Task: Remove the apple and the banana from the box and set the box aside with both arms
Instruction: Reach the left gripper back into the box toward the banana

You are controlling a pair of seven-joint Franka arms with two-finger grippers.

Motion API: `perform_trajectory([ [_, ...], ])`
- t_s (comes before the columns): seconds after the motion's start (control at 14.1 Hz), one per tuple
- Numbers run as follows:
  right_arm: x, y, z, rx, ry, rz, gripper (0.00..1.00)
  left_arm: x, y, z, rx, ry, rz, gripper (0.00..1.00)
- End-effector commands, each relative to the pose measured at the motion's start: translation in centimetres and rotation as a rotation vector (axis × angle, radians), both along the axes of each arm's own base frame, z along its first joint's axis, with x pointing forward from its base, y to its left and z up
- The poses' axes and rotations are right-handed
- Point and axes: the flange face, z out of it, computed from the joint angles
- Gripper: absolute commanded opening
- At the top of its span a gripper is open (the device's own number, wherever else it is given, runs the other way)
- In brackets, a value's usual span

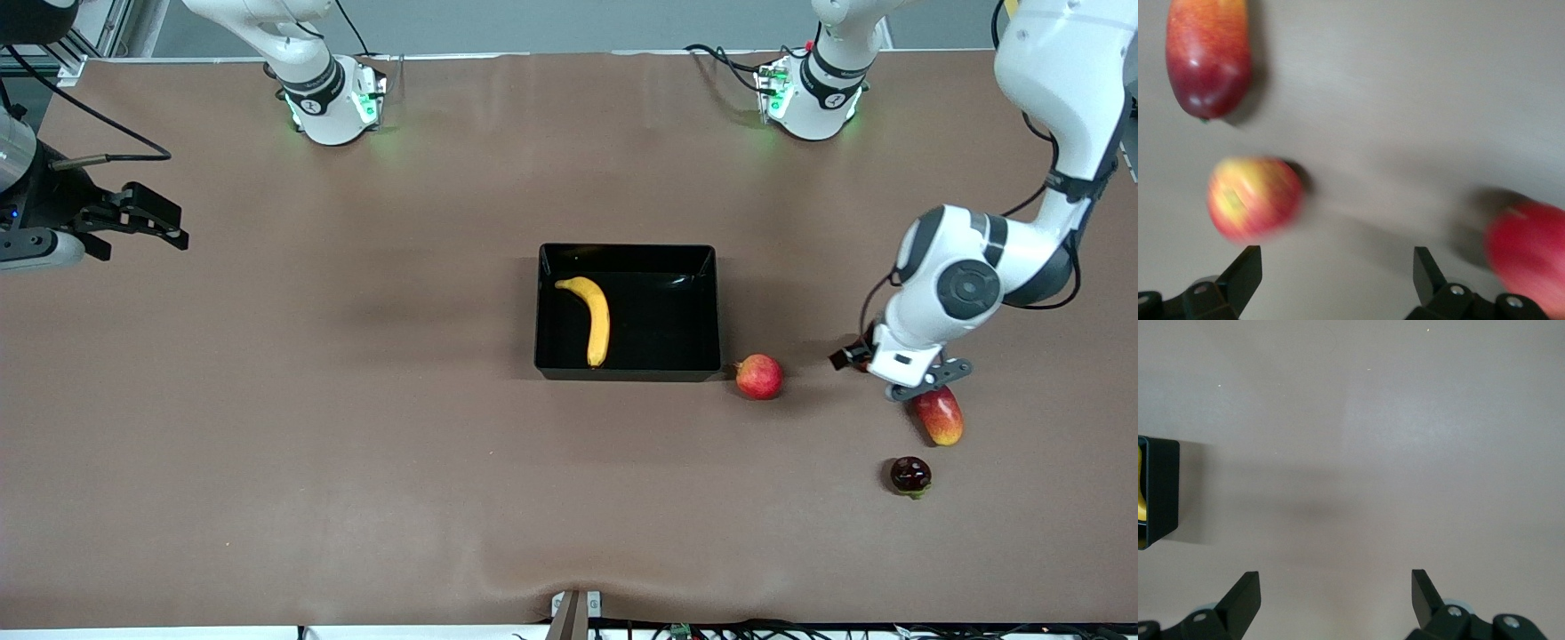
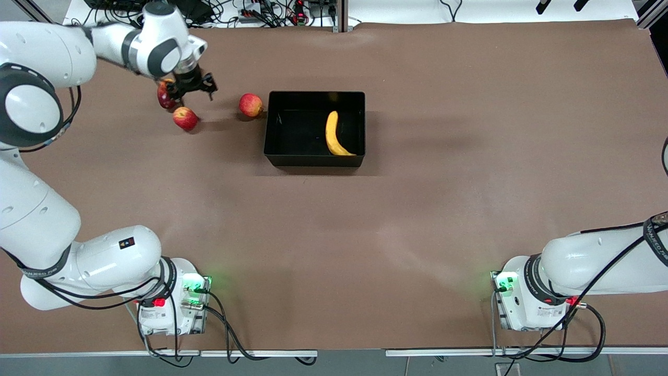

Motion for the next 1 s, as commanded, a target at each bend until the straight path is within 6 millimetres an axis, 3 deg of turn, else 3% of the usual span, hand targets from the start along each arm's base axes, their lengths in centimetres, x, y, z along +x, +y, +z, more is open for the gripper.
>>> perform_trajectory([
  [0.0, 0.1, 0.2, 0.1, 0.013, -0.006, 0.009, 1.0, -1.7, -7.6, 4.1, 0.0, 0.005, 0.014, 1.0],
  [0.07, 0.1, 0.1, 0.1, 0.011, -0.006, 0.009, 1.0, -2.6, -10.8, 4.7, -0.016, -0.001, 0.034, 1.0],
  [0.28, 0.1, 0.2, 0.1, 0.013, -0.004, 0.009, 1.0, -6.0, -19.9, 4.1, -0.053, 0.007, 0.068, 1.0],
  [0.43, 0.1, 0.2, 0.1, 0.013, -0.004, 0.009, 1.0, -7.8, -24.8, 3.3, -0.074, 0.018, 0.083, 1.0],
  [0.71, 0.1, 0.2, 0.1, 0.013, -0.004, 0.009, 1.0, -10.2, -31.6, 1.0, -0.11, 0.038, 0.019, 1.0],
  [0.92, 0.2, 0.1, 0.0, 0.013, -0.004, 0.009, 1.0, -9.8, -35.2, -1.4, -0.134, 0.025, -0.033, 1.0],
])
